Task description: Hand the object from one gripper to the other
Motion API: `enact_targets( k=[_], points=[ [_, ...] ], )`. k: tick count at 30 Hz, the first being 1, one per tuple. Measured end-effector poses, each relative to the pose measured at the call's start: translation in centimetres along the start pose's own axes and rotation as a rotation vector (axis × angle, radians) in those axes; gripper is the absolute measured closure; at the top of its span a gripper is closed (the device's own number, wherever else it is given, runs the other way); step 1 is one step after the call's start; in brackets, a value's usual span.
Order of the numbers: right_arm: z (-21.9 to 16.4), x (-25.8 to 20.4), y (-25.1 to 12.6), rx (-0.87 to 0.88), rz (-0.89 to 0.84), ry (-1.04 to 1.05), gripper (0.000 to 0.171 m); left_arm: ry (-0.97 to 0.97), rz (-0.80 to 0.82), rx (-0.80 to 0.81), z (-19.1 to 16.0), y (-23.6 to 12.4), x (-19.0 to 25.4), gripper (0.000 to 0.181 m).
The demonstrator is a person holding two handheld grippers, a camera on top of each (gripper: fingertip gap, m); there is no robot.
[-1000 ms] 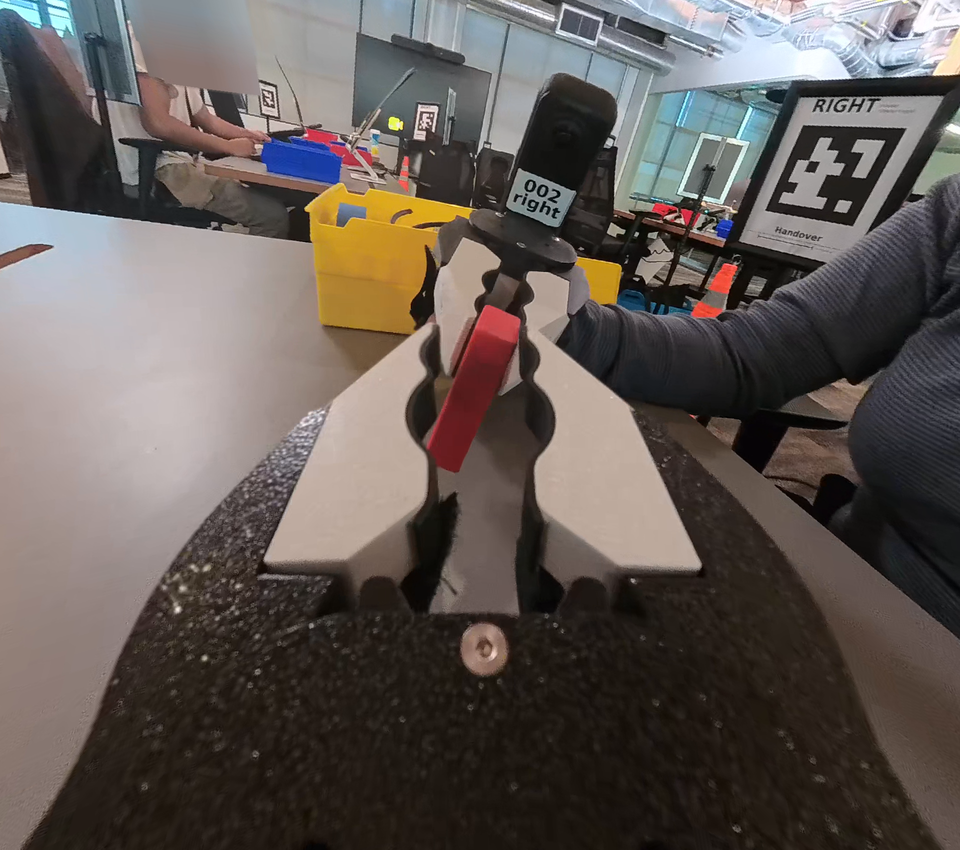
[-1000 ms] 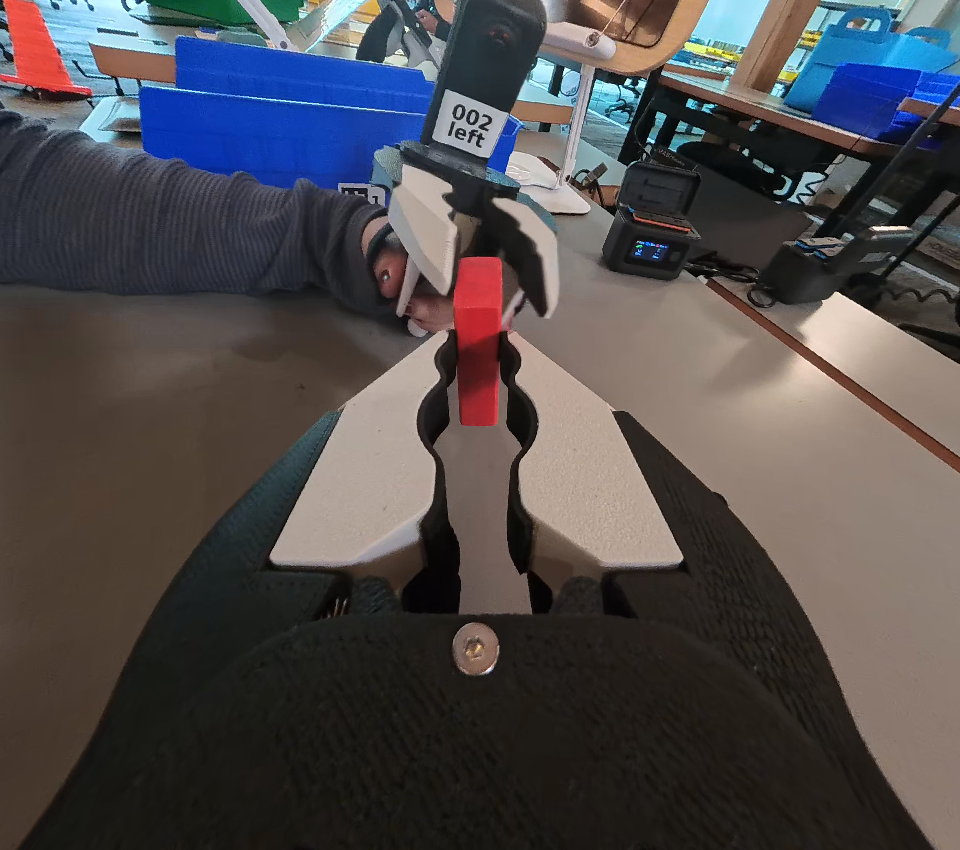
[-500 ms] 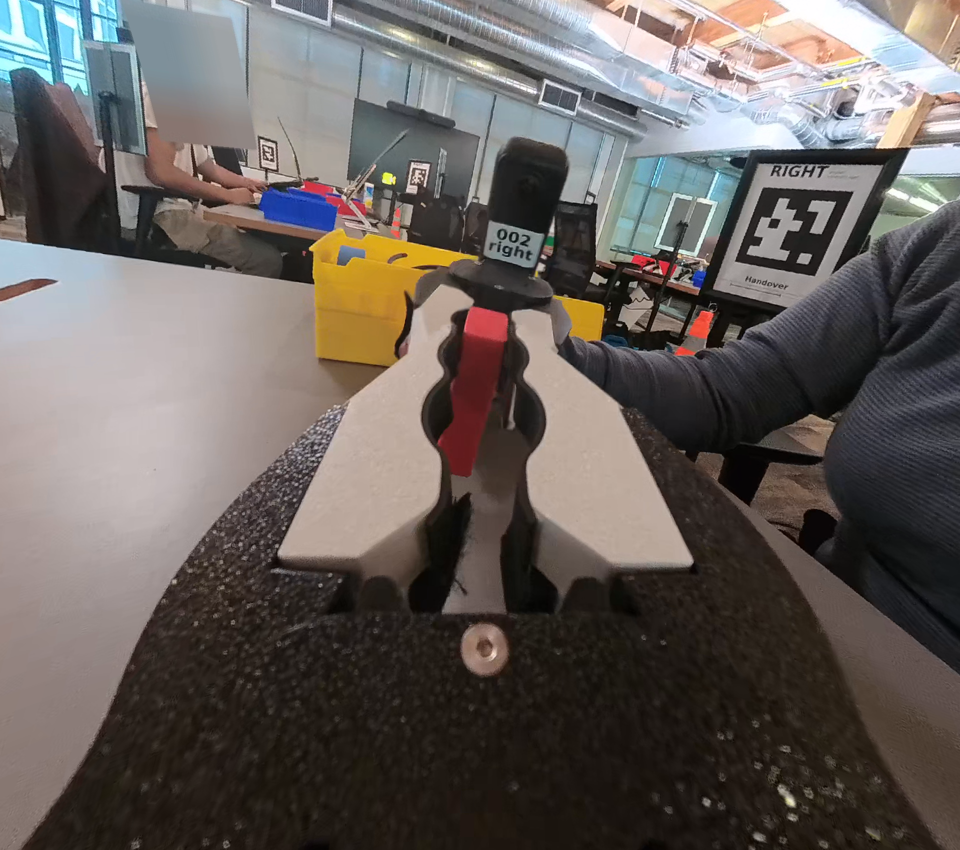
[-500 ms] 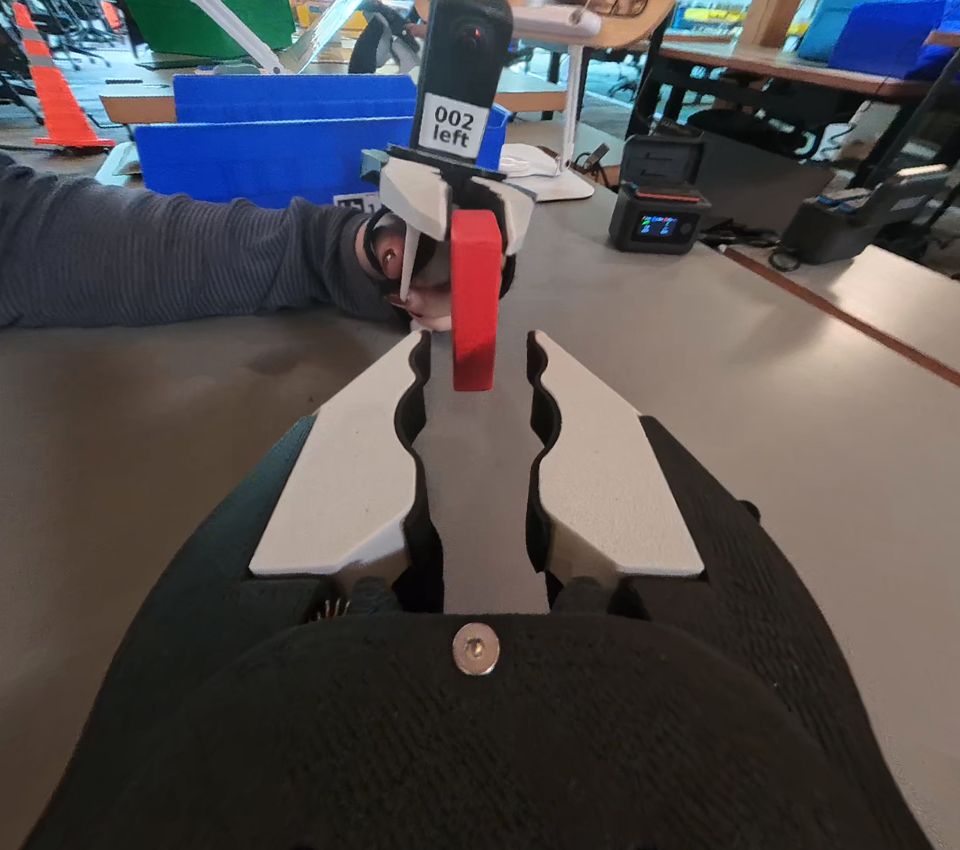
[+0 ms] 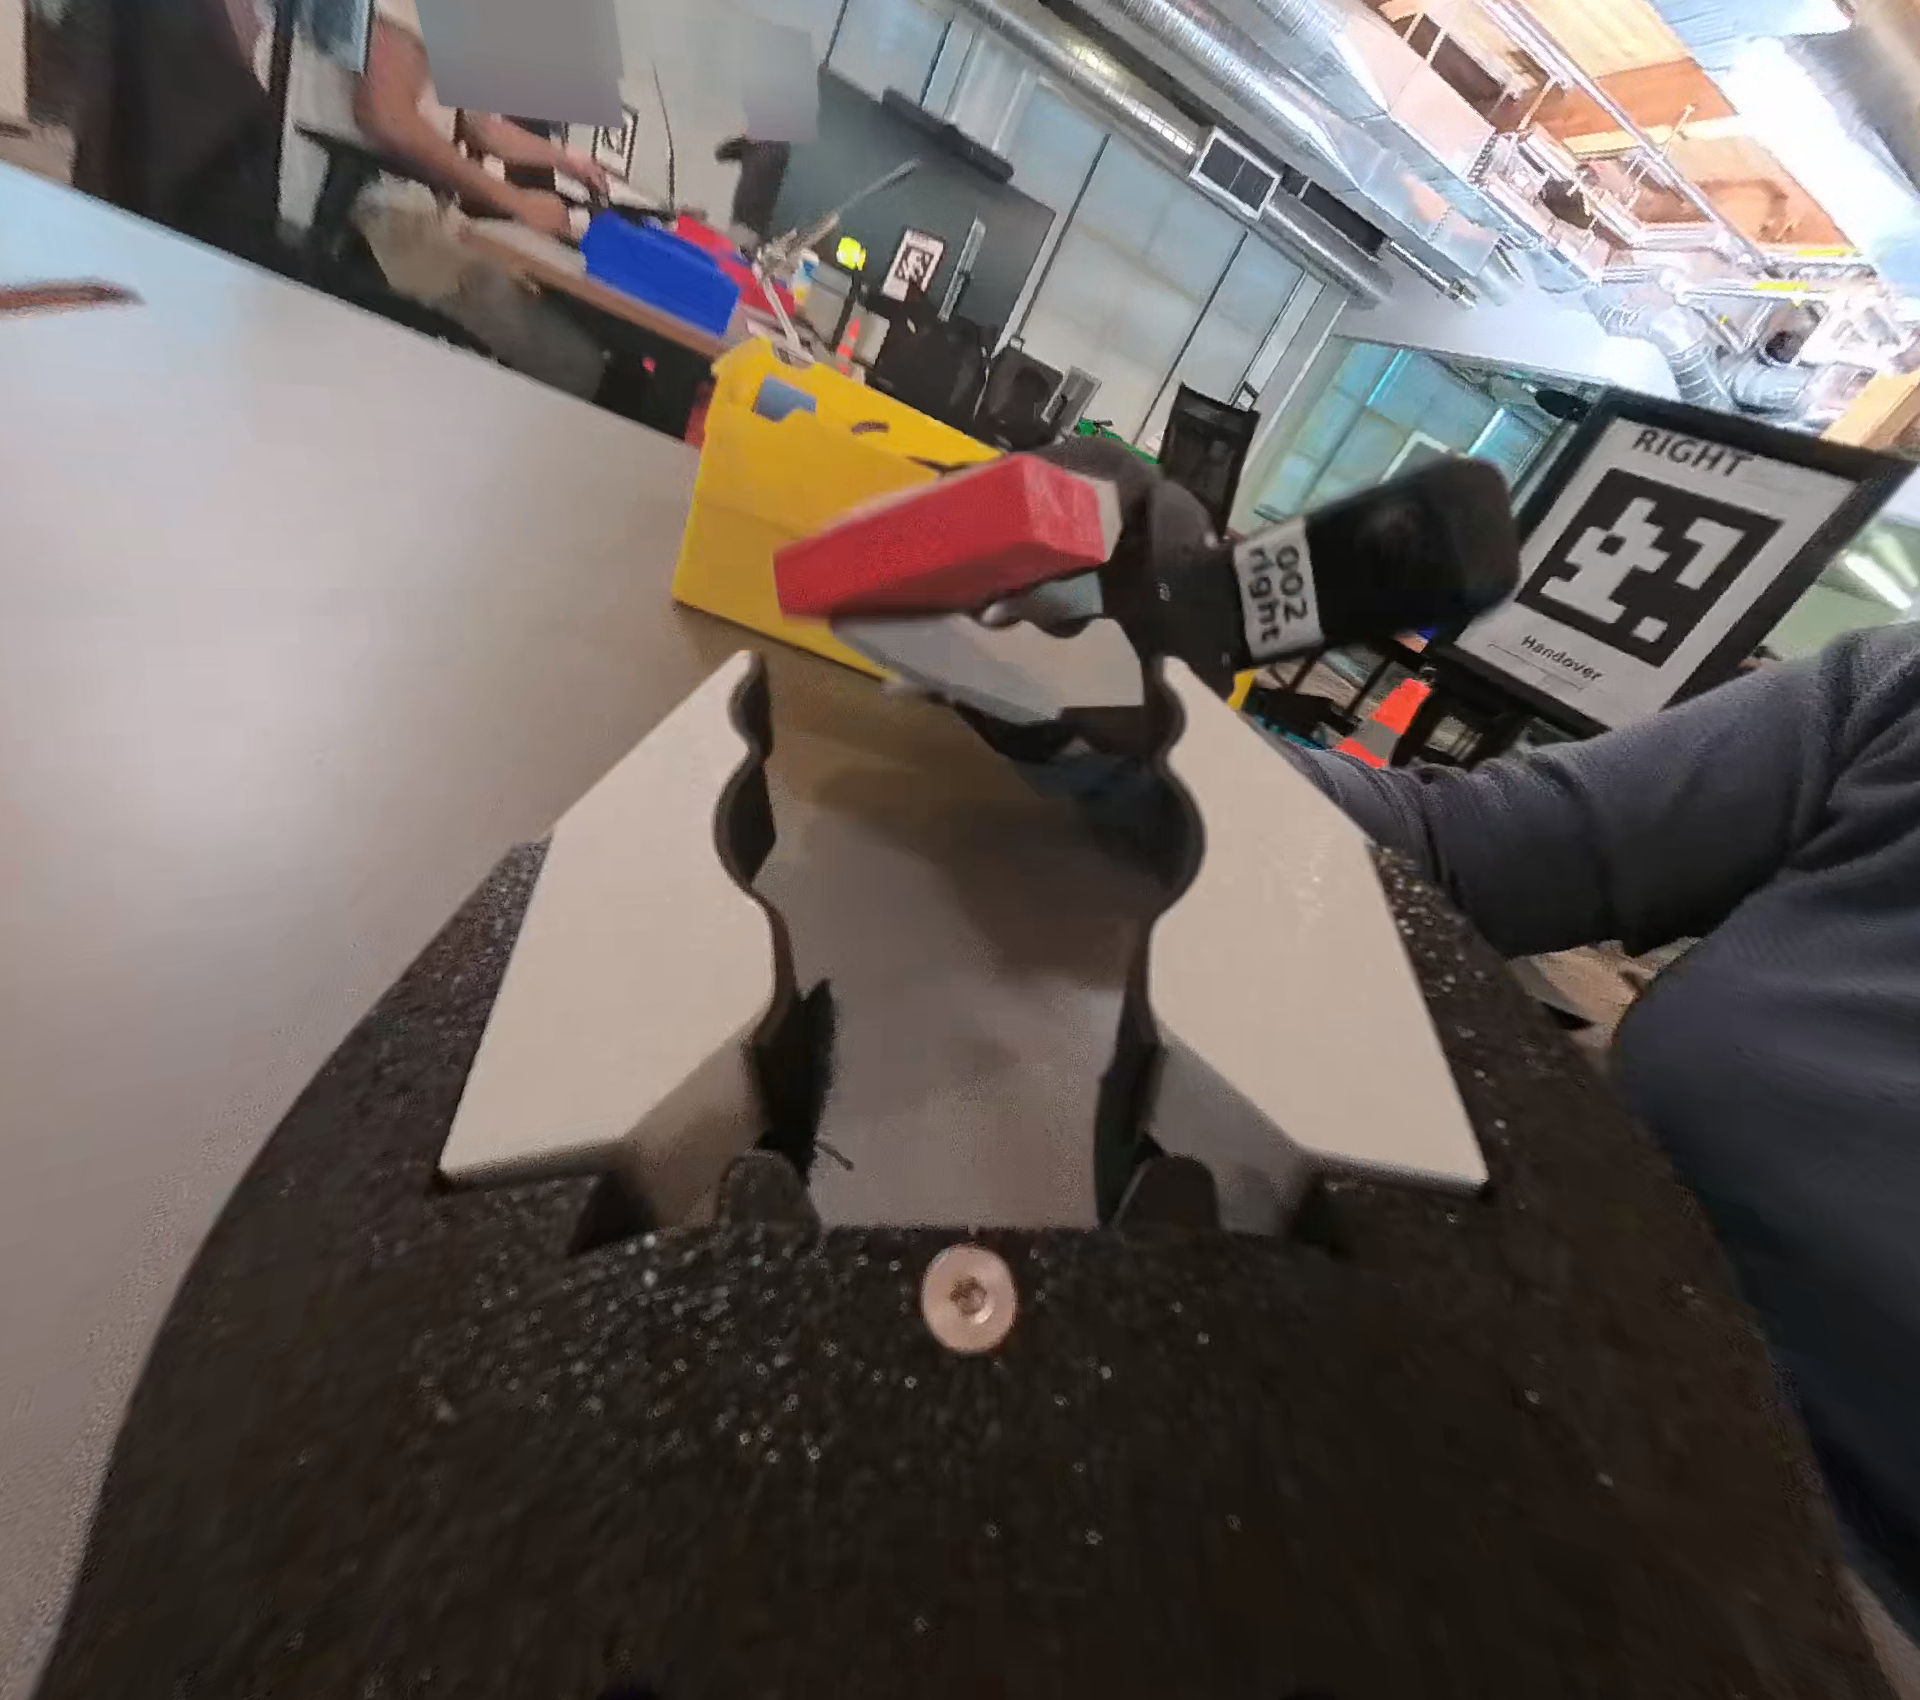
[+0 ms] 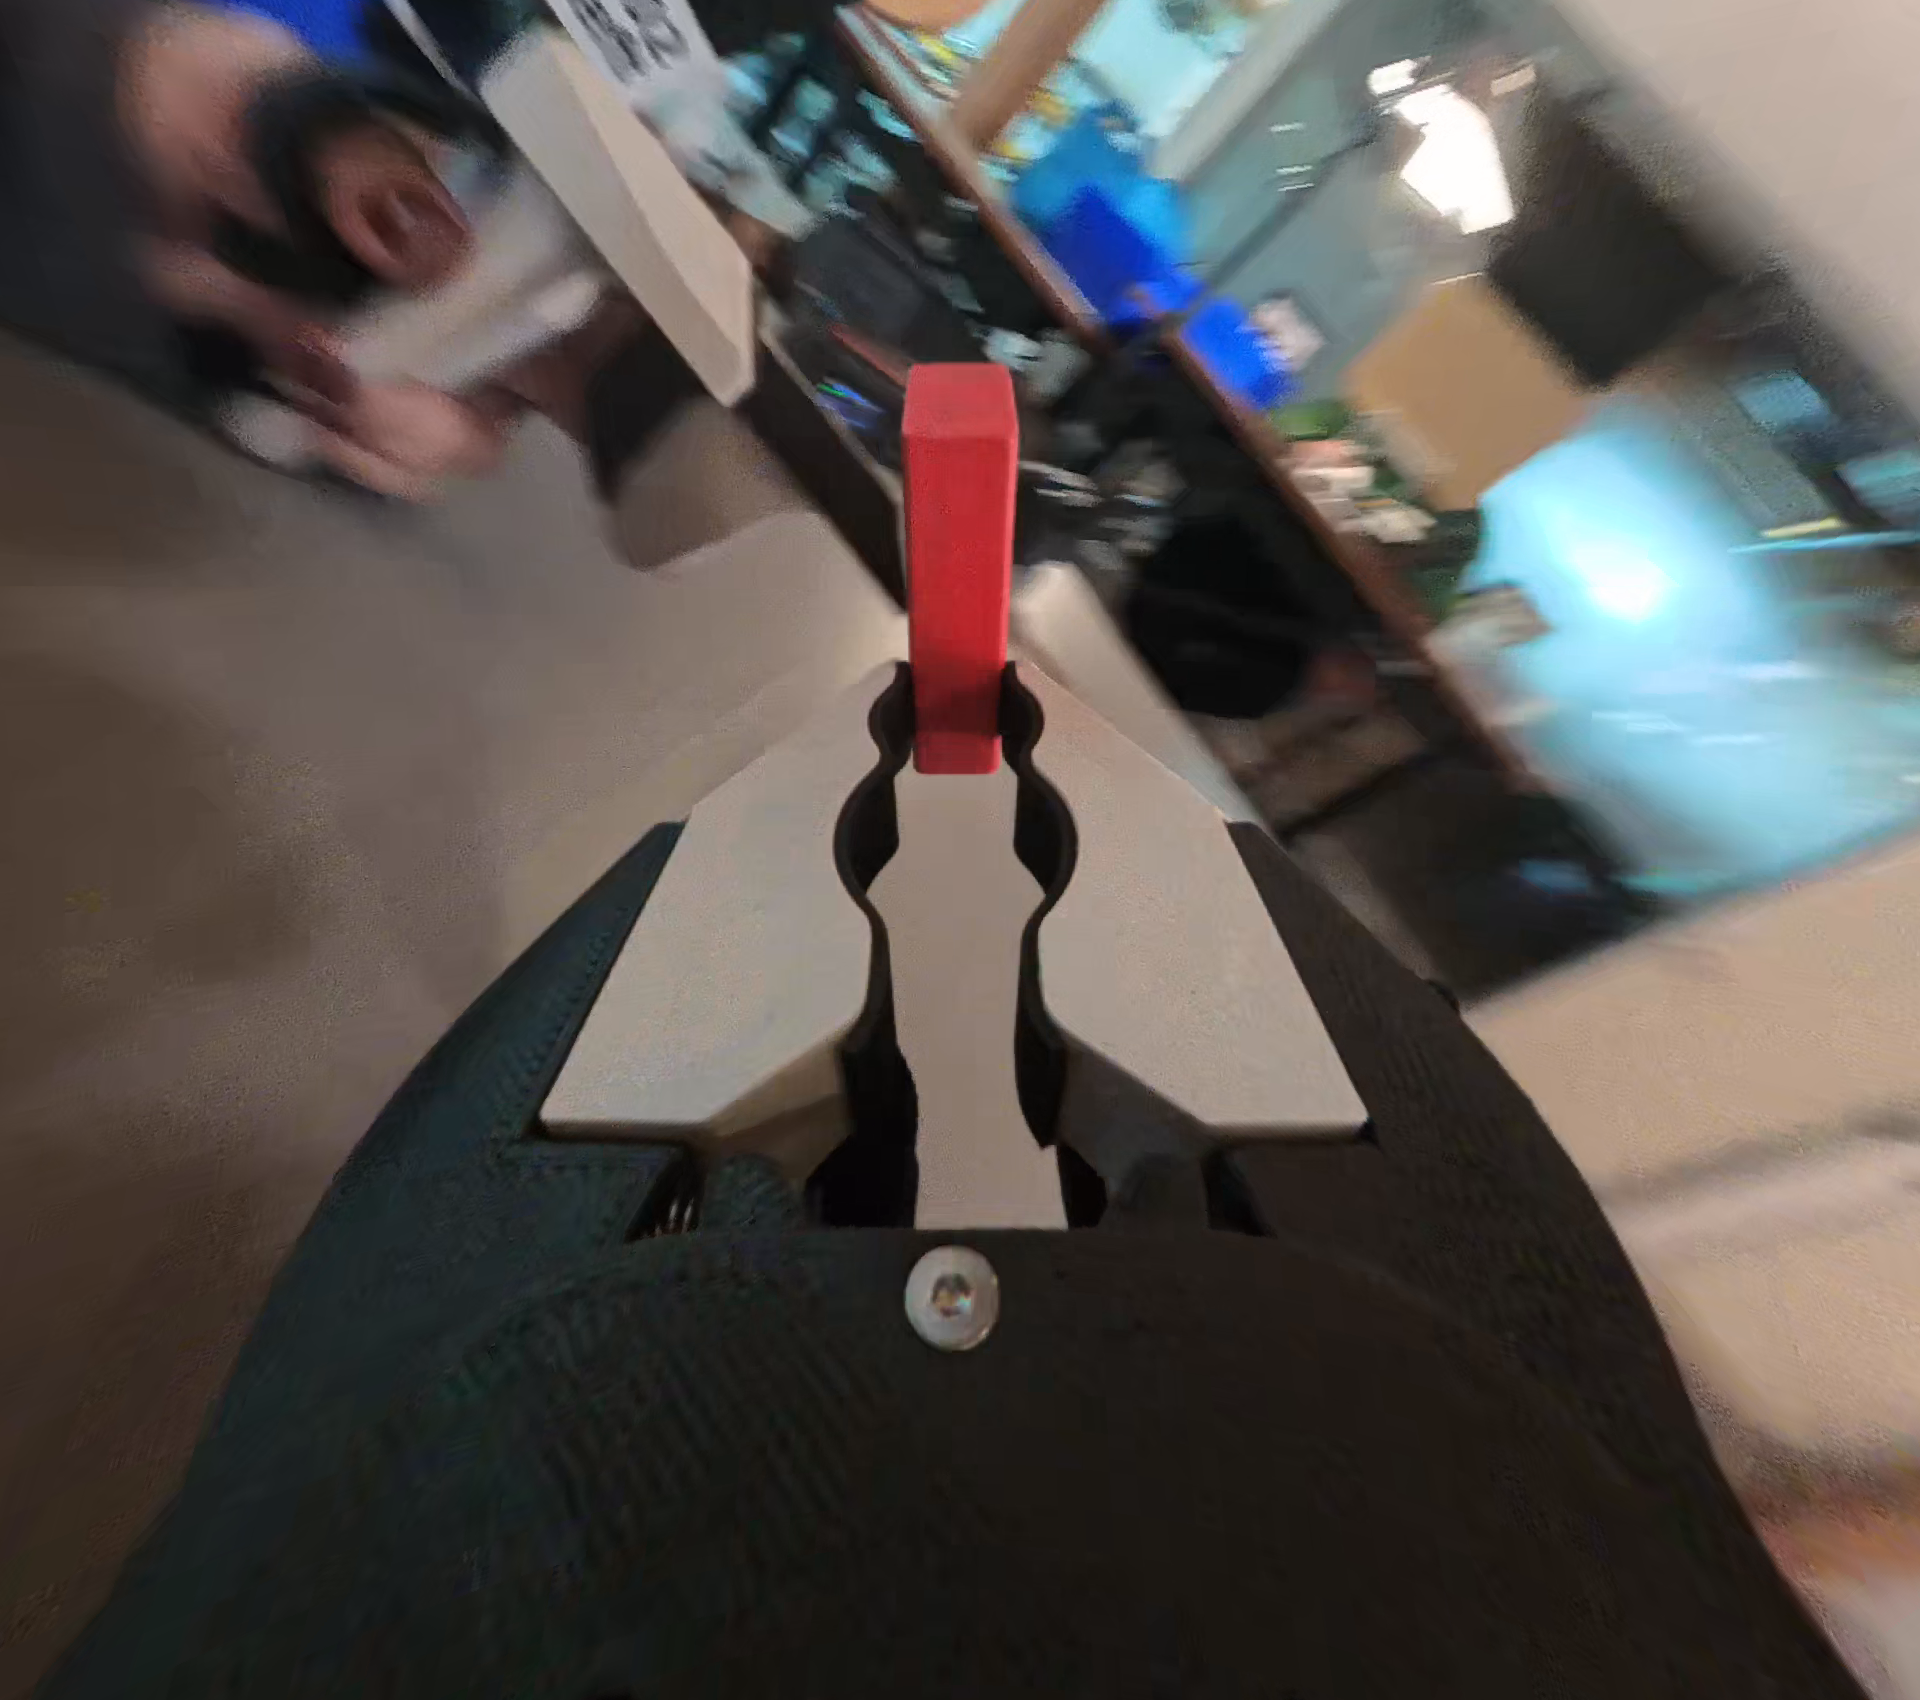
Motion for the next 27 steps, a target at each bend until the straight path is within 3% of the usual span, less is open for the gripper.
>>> enact_targets(
  k=[1, 5, 10, 19, 21, 23, 27],
  points=[
    [-0.1, 0.1, -0.1, -0.014, -0.105, -0.128, 0.156, -0.025, -0.004, -0.011, -0.1, 0.1, -0.1, 0.108],
    [0.1, -0.3, 0.0, -0.043, -0.380, -0.597, 0.157, -0.120, -0.043, -0.028, -0.5, 0.5, -0.3, 0.098],
    [1.5, -1.5, -0.2, 0.035, -0.423, -0.805, 0.157, -0.178, -0.101, -0.037, -0.7, 0.8, -0.3, 0.104],
    [1.6, -3.1, 0.2, 0.039, -0.355, -0.923, 0.157, -0.261, -0.189, 0.064, -0.5, 0.2, -0.4, 0.122],
    [1.4, -3.1, 0.4, 0.017, -0.348, -0.921, 0.157, -0.256, -0.174, 0.078, -0.4, 0.1, -0.5, 0.132],
    [1.1, -2.9, 0.4, -0.002, -0.333, -0.896, 0.156, -0.250, -0.167, 0.097, -0.4, -0.1, -0.5, 0.153],
    [1.0, -2.7, 0.4, -0.007, -0.321, -0.856, 0.154, -0.209, -0.132, 0.082, -0.3, -0.1, -0.4, 0.158]
  ],
)
Point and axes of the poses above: each gripper's, where its closed fingertips meet, y out along the fingers, z out of its top, x = y × z across the jaws, the point moved 10 cm from there along -y, back along the fingers, and after that the axes turned 14 degrees about y, right-handed, at the moved point
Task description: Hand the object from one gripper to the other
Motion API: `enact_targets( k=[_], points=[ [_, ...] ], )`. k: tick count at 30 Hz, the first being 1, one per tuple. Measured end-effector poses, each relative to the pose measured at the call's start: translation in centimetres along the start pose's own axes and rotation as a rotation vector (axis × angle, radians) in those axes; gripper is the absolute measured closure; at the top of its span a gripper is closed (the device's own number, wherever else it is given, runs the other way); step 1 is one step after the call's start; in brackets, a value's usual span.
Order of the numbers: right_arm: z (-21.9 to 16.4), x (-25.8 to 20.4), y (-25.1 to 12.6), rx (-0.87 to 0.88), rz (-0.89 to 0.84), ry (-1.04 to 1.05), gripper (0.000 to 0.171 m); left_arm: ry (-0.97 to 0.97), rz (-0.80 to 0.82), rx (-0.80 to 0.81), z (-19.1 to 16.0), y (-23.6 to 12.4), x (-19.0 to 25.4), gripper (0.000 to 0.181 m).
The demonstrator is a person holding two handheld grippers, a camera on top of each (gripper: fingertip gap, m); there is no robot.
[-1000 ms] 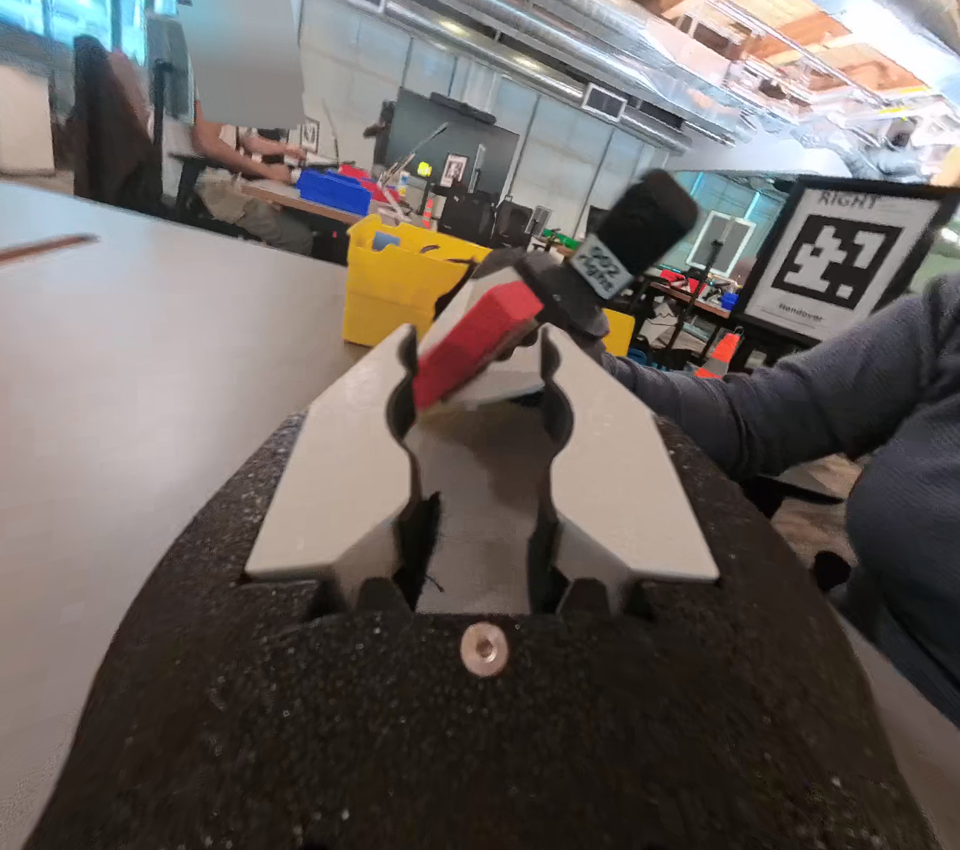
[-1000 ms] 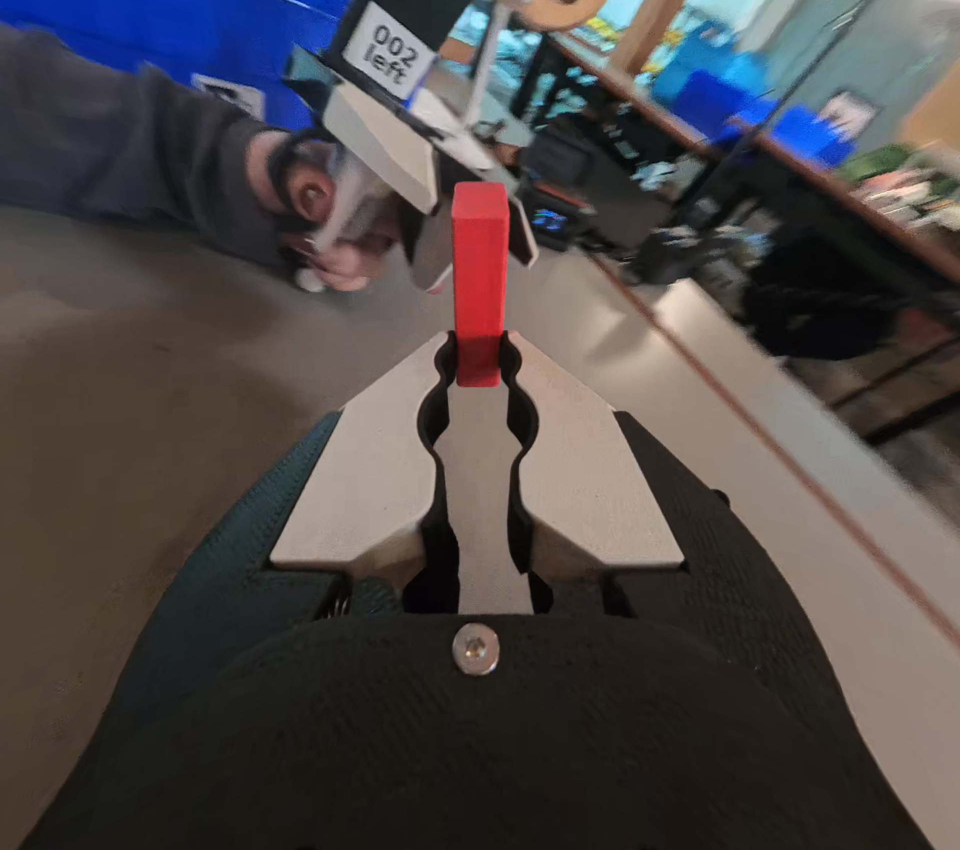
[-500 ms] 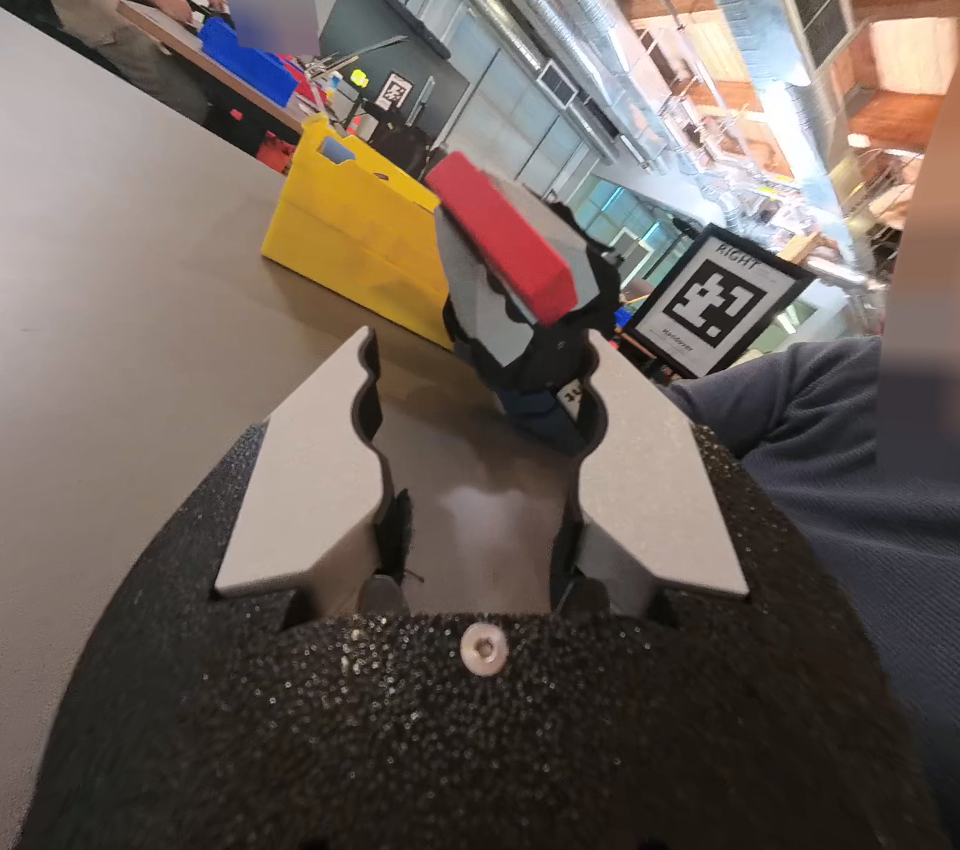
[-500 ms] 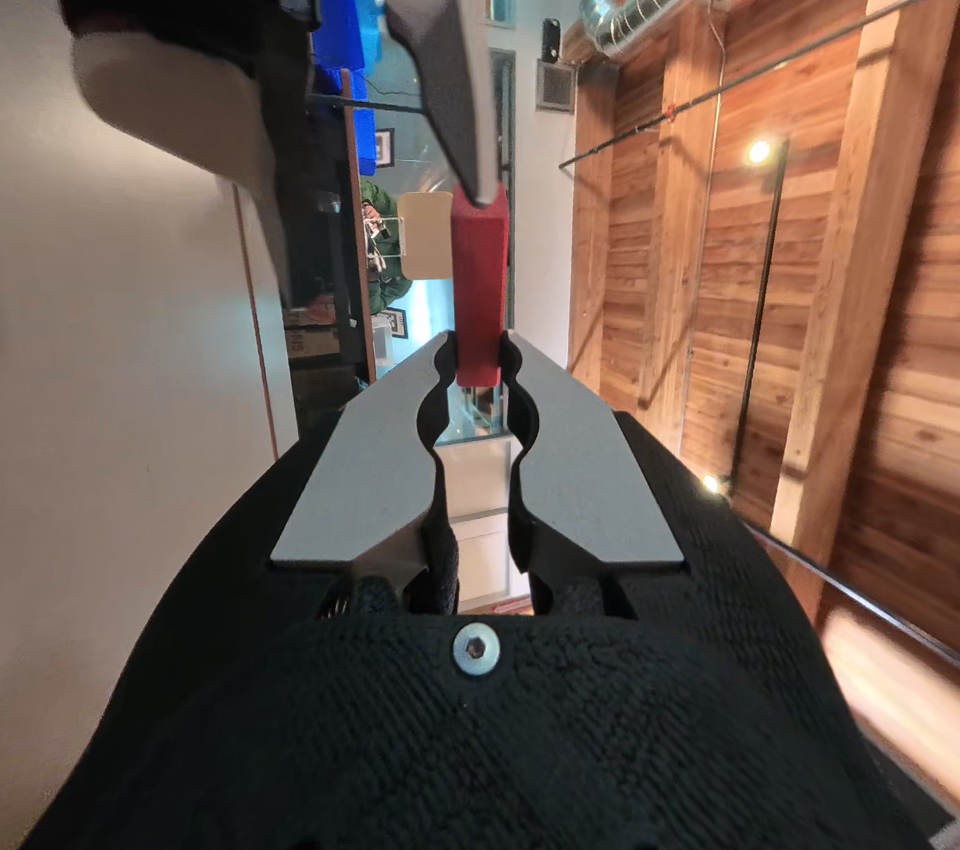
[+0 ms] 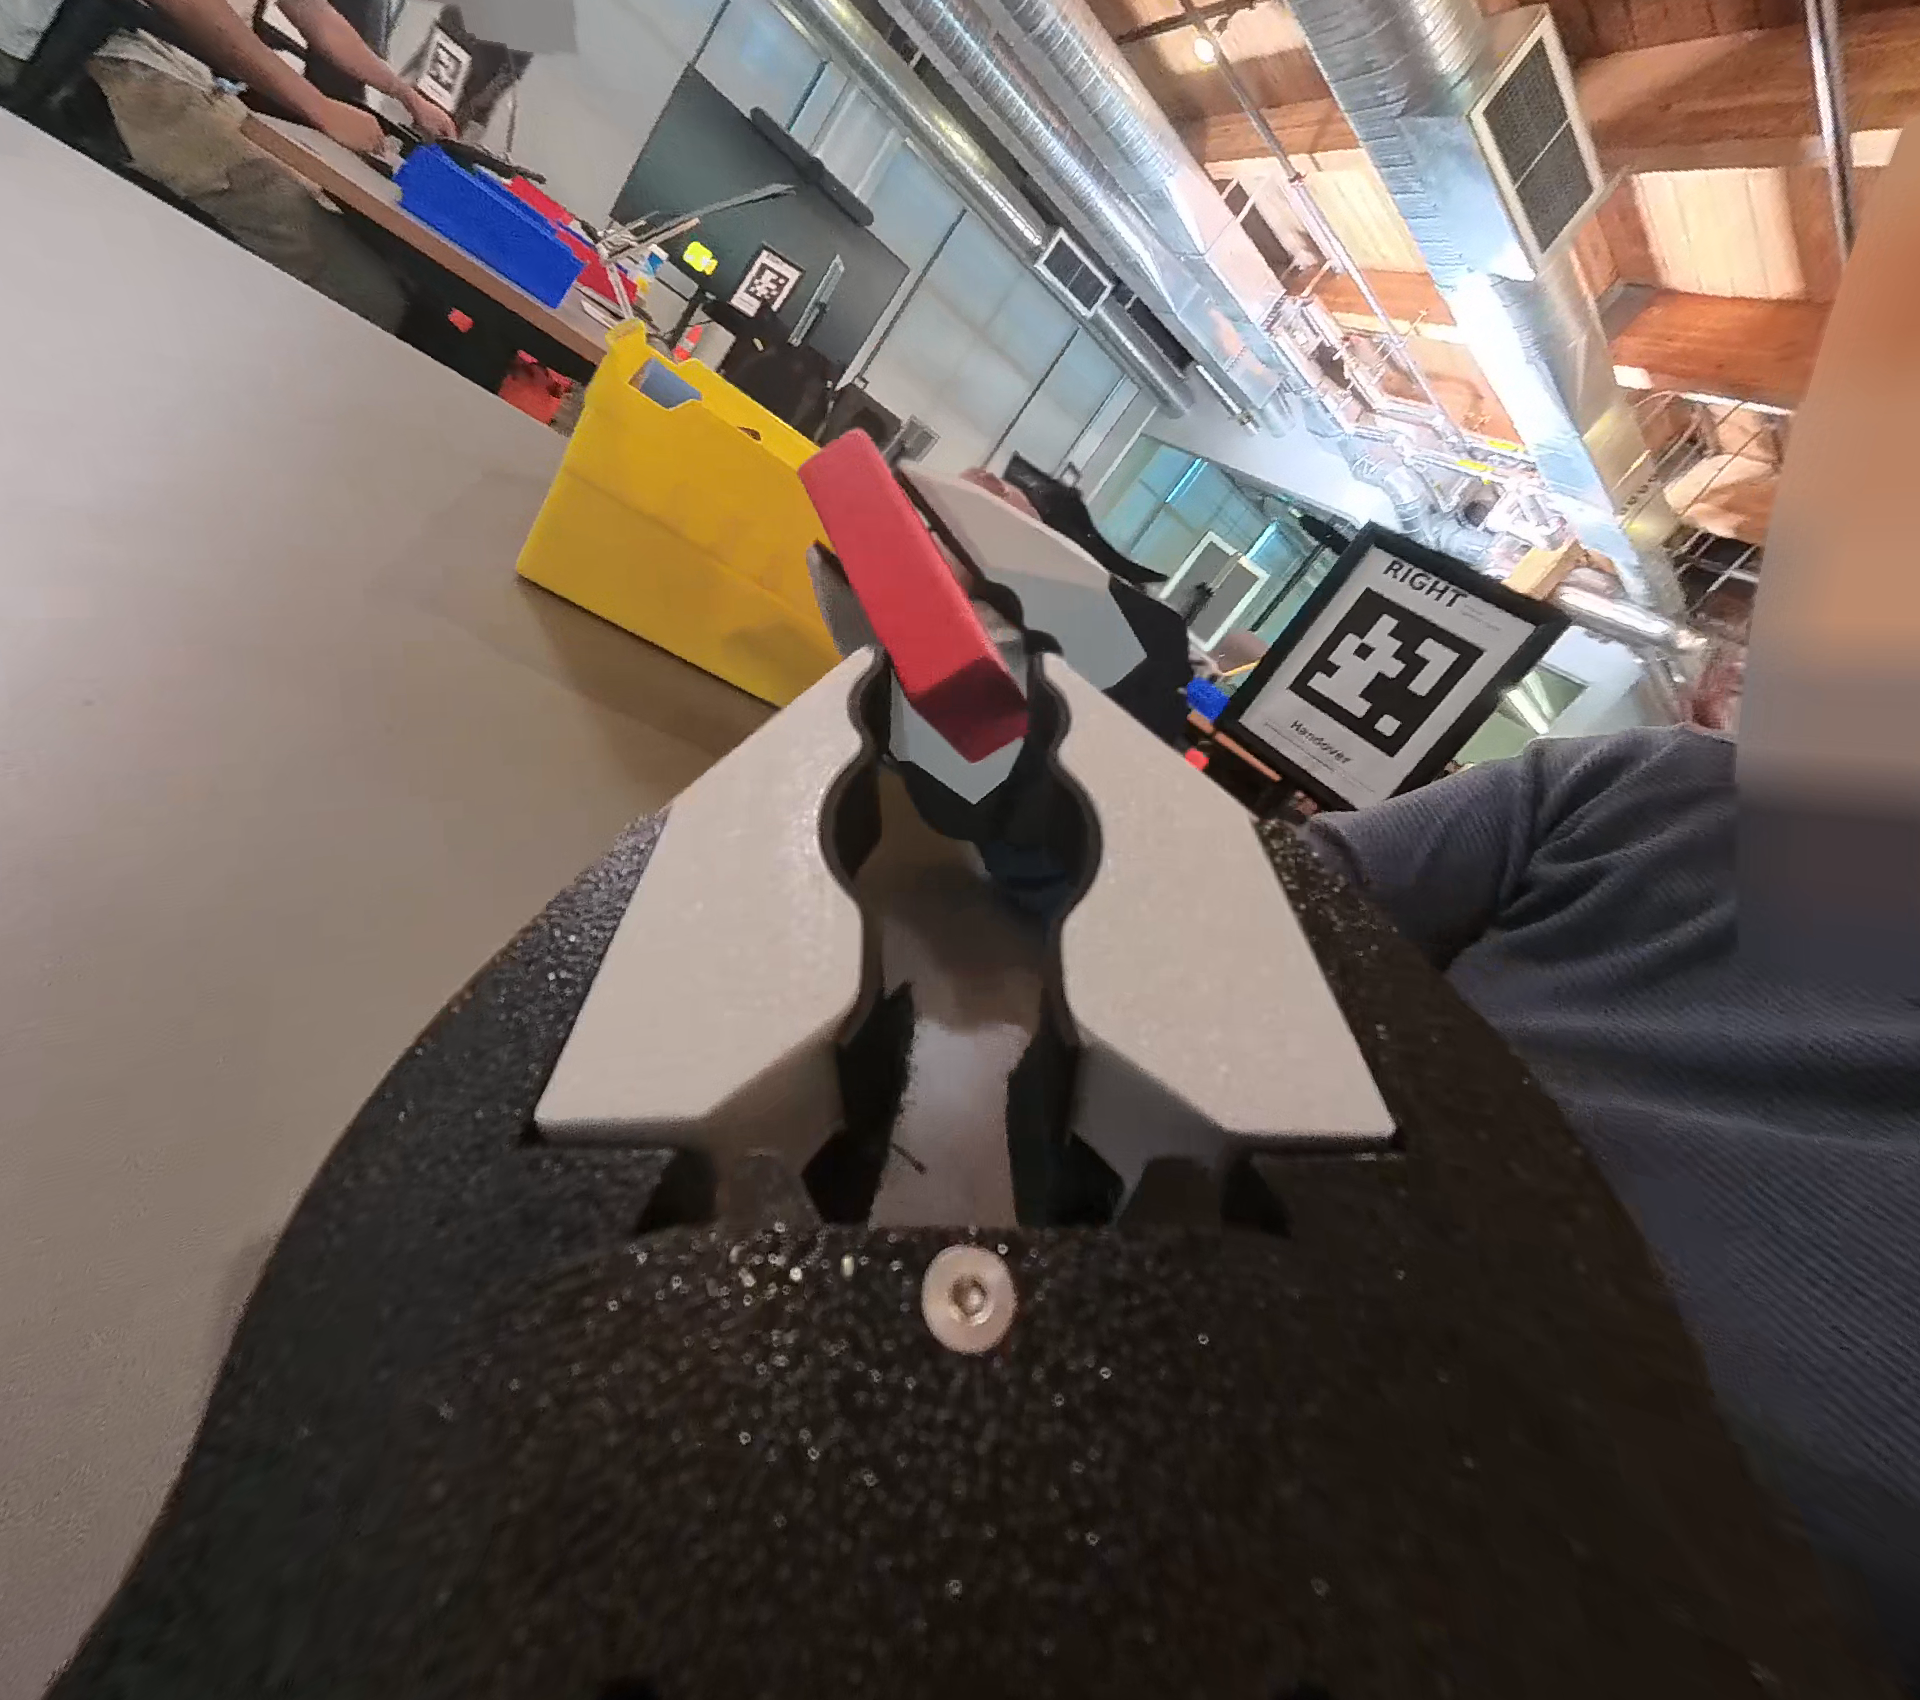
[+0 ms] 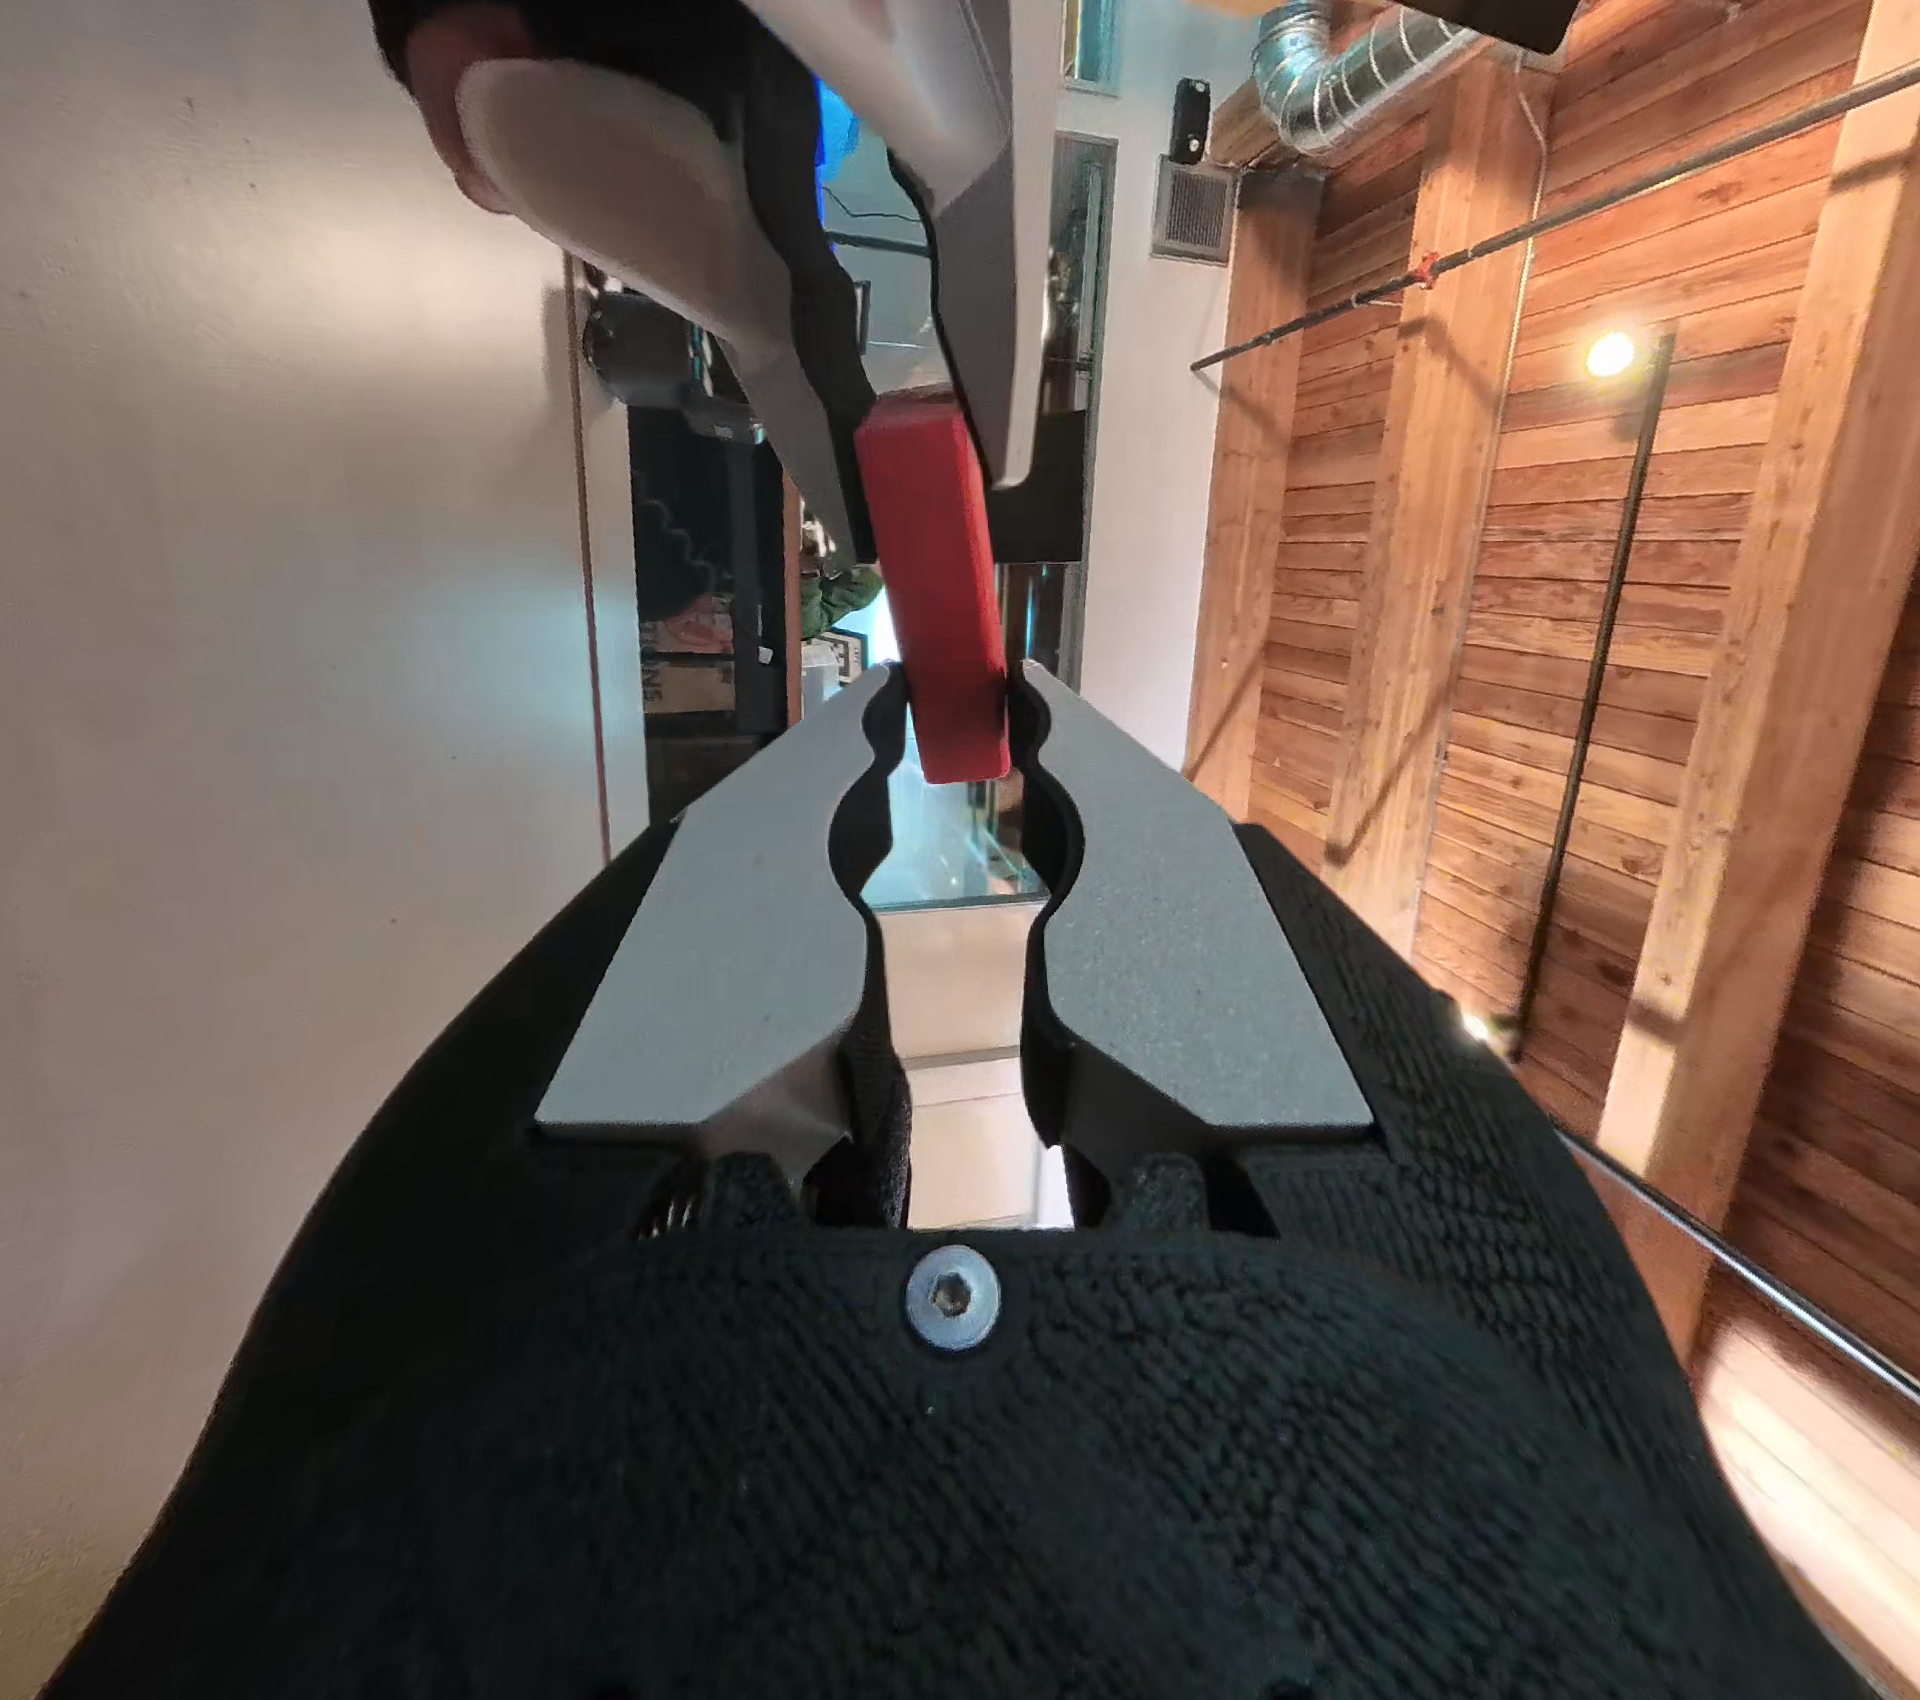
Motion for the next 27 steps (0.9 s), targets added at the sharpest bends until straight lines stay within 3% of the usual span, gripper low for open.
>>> enact_targets(
  k=[5, 10, 15, 18, 20, 22, 27],
  points=[
    [-0.3, 0.4, 0.0, 0.031, 0.069, 0.226, 0.141, 0.139, 0.091, -0.006, 0.2, -0.1, 0.3, 0.163],
    [-1.0, 1.7, 0.1, 0.077, 0.240, 0.739, 0.116, 0.479, 0.269, -0.036, 0.6, -0.2, 1.3, 0.165],
    [-3.1, 2.0, 0.6, 0.065, 0.487, 1.207, 0.113, 0.877, 0.407, -0.200, -0.1, 0.1, 2.3, 0.167],
    [-4.0, 2.2, 1.0, 0.073, 0.654, 1.531, 0.111, 1.173, 0.632, -0.377, -0.4, 0.3, 2.5, 0.167],
    [-4.6, 2.4, 1.3, 0.087, 0.737, 1.734, 0.109, 1.495, 0.869, -0.493, -0.1, 0.5, 3.4, 0.167],
    [-5.5, 2.3, 1.6, 0.072, 0.800, 1.946, 0.108, 1.784, 1.002, -0.607, -0.6, 1.0, 3.9, 0.166],
    [-6.8, 1.0, 2.2, 0.042, 0.983, 2.431, 0.106, 2.059, 0.882, -0.744, -2.6, 3.2, 4.1, 0.167]
  ],
)
Point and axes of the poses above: each gripper's, where its closed fingertips meet, y out along the fingers, z out of its top, x = y × z across the jaws, the point moved 10 cm from there along -y, back along the fingers, and after that the axes turned 14 degrees about y, right-handed, at the moved point
